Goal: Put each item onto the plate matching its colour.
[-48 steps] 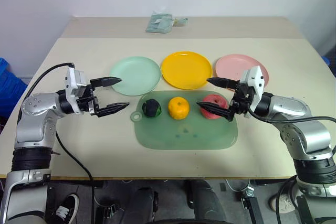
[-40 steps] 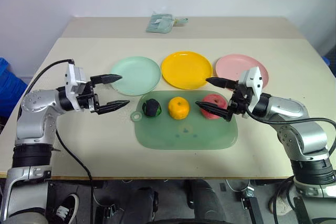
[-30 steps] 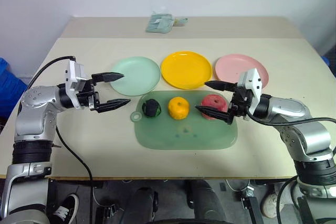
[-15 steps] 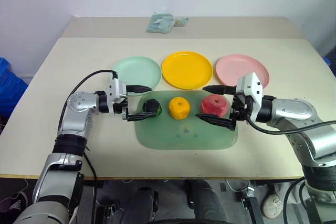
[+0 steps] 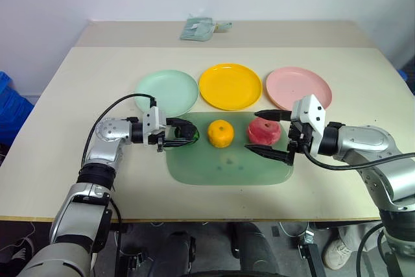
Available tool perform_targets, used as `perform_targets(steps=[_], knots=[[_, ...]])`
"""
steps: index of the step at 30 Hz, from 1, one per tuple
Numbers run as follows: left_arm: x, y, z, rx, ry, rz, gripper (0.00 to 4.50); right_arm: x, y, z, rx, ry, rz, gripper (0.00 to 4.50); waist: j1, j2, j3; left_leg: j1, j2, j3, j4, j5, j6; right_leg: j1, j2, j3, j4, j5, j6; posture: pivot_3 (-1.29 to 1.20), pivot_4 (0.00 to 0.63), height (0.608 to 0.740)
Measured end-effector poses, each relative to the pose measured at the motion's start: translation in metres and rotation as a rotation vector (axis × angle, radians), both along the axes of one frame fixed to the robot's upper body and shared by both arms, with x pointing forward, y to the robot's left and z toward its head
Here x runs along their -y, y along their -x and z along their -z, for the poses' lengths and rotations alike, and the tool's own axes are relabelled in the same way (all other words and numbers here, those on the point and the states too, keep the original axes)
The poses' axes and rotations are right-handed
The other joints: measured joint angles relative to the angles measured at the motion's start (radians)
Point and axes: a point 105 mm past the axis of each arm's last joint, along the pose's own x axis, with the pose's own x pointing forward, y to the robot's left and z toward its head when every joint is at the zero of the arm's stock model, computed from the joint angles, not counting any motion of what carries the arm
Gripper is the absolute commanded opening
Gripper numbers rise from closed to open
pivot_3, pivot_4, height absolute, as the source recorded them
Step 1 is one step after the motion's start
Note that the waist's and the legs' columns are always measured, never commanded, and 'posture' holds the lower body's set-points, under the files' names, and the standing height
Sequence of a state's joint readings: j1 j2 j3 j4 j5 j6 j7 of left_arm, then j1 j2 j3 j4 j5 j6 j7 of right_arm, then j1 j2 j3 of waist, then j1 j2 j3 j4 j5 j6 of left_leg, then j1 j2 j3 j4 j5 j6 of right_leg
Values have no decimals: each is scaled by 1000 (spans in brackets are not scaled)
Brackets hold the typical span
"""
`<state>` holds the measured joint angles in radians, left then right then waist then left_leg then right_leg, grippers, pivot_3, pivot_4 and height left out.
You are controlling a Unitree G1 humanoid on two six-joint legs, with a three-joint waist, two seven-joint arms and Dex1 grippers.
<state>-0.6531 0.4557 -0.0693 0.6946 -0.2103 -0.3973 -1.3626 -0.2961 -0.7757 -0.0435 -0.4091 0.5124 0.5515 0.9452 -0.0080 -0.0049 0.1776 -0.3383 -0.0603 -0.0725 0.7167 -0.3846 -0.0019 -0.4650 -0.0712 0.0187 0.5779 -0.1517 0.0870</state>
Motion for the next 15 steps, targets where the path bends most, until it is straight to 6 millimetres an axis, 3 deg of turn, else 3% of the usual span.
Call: perform_targets(steps=[3, 9, 13, 15], knots=[[-5, -11, -12, 3, 90, -88, 2330, 0, -3, -3, 17, -16, 18, 4500, 0, 0, 0, 0, 0, 0, 0, -1, 1, 0, 0, 0, 0, 0, 0, 0, 150, 740], [-34, -64, -70, 114, 330, -461, 2330, 3, -30, -15, 113, -54, 129, 4500, 1, -1, 0, 0, 0, 0, 0, 1, -2, 0, 0, 0, 0, 0, 0, 0, 150, 740], [-55, -88, -64, 94, 386, -730, 2330, -2, -39, -10, 111, -51, 143, 4500, -1, -1, 0, 0, -1, 1, 0, 1, -2, -1, 0, 1, 0, 0, 0, 0, 150, 740], [-61, -94, -55, 62, 386, -811, 2938, -6, -44, -11, 121, -54, 151, 4500, -2, -1, 0, -1, -1, 1, 0, 1, -2, -1, 0, 1, 0, 0, 0, 0, 150, 740]])
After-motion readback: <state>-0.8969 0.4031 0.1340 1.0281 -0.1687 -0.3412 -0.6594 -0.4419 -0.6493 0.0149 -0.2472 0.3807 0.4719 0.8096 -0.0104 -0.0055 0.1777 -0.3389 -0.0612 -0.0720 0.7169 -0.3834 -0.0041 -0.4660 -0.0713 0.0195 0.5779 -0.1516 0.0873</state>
